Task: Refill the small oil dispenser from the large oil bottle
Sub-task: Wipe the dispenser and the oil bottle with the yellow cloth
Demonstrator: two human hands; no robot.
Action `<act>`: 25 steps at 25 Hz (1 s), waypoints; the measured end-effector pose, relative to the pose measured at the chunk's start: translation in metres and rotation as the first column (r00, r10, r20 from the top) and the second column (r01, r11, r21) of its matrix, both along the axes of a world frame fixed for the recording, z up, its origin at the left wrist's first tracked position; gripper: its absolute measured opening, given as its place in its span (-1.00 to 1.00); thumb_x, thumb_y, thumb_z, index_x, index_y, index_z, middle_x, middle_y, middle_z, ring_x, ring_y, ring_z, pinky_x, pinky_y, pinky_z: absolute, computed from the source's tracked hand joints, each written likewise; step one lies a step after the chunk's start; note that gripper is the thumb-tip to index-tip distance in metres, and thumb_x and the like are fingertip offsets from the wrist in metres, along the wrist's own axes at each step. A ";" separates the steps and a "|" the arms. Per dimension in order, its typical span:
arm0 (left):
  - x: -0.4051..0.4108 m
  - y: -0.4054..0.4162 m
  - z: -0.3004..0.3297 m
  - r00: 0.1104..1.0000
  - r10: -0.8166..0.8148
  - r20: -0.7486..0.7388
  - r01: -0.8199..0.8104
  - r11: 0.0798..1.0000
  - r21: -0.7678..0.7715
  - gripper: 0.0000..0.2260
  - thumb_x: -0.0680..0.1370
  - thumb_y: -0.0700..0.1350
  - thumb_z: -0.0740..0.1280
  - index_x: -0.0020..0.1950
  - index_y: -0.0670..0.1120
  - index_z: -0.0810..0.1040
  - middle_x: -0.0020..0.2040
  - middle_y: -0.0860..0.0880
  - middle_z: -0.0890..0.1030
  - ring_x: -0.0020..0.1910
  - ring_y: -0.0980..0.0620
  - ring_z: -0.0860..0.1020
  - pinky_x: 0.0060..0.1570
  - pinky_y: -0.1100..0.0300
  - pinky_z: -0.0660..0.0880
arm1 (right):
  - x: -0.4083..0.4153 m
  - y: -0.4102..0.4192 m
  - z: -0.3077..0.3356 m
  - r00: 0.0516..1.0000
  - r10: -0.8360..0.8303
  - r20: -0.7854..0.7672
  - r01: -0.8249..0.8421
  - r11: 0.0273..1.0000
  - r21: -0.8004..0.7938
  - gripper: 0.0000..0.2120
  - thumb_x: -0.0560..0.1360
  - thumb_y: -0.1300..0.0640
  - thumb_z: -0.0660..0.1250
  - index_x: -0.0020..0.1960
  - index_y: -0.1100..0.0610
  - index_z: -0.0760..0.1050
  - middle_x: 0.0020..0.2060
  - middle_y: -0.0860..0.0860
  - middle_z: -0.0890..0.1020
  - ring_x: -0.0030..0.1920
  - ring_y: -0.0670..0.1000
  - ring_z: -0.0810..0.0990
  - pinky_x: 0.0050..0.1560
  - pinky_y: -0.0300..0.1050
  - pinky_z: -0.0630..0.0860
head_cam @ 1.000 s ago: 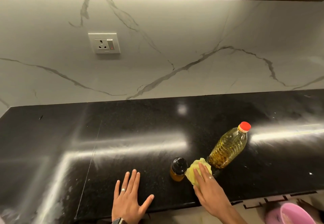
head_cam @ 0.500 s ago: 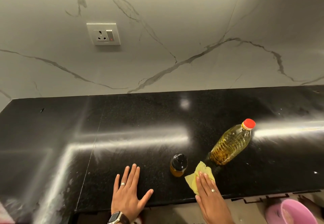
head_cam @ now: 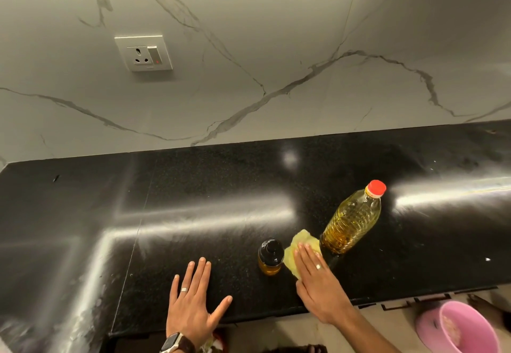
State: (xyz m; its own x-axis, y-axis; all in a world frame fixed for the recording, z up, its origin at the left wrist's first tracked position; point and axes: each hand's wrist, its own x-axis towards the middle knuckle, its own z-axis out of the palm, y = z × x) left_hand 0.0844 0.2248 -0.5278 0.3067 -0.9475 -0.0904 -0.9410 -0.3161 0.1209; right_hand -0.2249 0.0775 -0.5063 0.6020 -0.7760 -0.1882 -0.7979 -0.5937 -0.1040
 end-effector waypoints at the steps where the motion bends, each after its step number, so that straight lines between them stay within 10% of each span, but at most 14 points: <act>1: 0.000 0.000 0.000 1.000 0.001 0.000 -0.001 1.000 0.005 -0.17 0.54 0.51 0.09 0.64 0.00 0.23 0.65 0.03 0.22 0.63 -0.03 0.15 0.58 -0.16 0.01 | -0.012 0.016 0.002 1.000 0.028 0.005 -0.028 0.999 0.015 -0.27 0.58 -0.13 0.16 0.66 0.19 0.14 0.66 0.13 0.17 0.65 0.15 0.15 0.55 0.03 0.00; 6: 0.000 -0.002 -0.002 1.000 0.005 -0.009 -0.005 1.000 0.024 -0.16 0.53 0.51 0.09 0.65 0.00 0.23 0.66 0.03 0.21 0.64 -0.03 0.14 0.57 -0.18 0.05 | -0.051 0.042 -0.002 1.000 0.010 0.008 -0.011 0.991 0.130 -0.18 0.45 -0.14 0.27 0.63 0.16 0.22 0.61 0.11 0.26 0.57 0.13 0.36 0.56 -0.04 -0.02; 11: 0.000 -0.001 -0.005 1.000 0.011 0.009 -0.011 1.000 0.027 -0.16 0.54 0.50 0.09 0.67 0.01 0.16 0.68 0.04 0.15 0.65 -0.02 0.09 0.58 -0.18 0.03 | 0.002 -0.024 0.001 0.998 -0.033 0.053 0.029 0.997 0.069 -0.26 0.64 -0.16 -0.08 0.68 0.14 -0.26 0.65 0.06 -0.29 0.66 0.05 -0.34 0.61 -0.02 -0.32; 21: 0.000 0.001 -0.005 1.000 0.009 0.005 -0.009 1.000 0.018 -0.16 0.54 0.49 0.09 0.67 0.00 0.16 0.68 0.03 0.15 0.66 -0.02 0.08 0.61 -0.17 0.00 | -0.037 0.033 0.001 0.994 0.076 0.078 -0.088 0.981 0.173 -0.20 0.50 -0.11 0.24 0.66 0.15 0.17 0.66 0.08 0.16 0.64 0.10 0.19 0.54 0.01 0.04; 25: 0.000 0.001 -0.004 1.000 0.010 0.000 -0.010 0.999 0.032 -0.16 0.55 0.48 0.09 0.68 0.00 0.14 0.69 0.03 0.11 0.67 -0.03 0.06 0.61 -0.18 0.00 | -0.026 0.003 0.005 0.995 0.046 0.089 -0.058 0.989 0.136 -0.25 0.60 -0.08 0.03 0.69 0.12 -0.17 0.67 0.03 -0.23 0.68 0.04 -0.22 0.62 0.00 -0.20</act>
State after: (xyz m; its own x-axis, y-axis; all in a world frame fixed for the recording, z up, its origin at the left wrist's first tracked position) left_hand 0.0840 0.2258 -0.5320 0.3158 -0.9411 -0.1210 -0.9379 -0.3289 0.1104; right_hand -0.2513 0.0809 -0.5014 0.6594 -0.7133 -0.2375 -0.7509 -0.6095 -0.2542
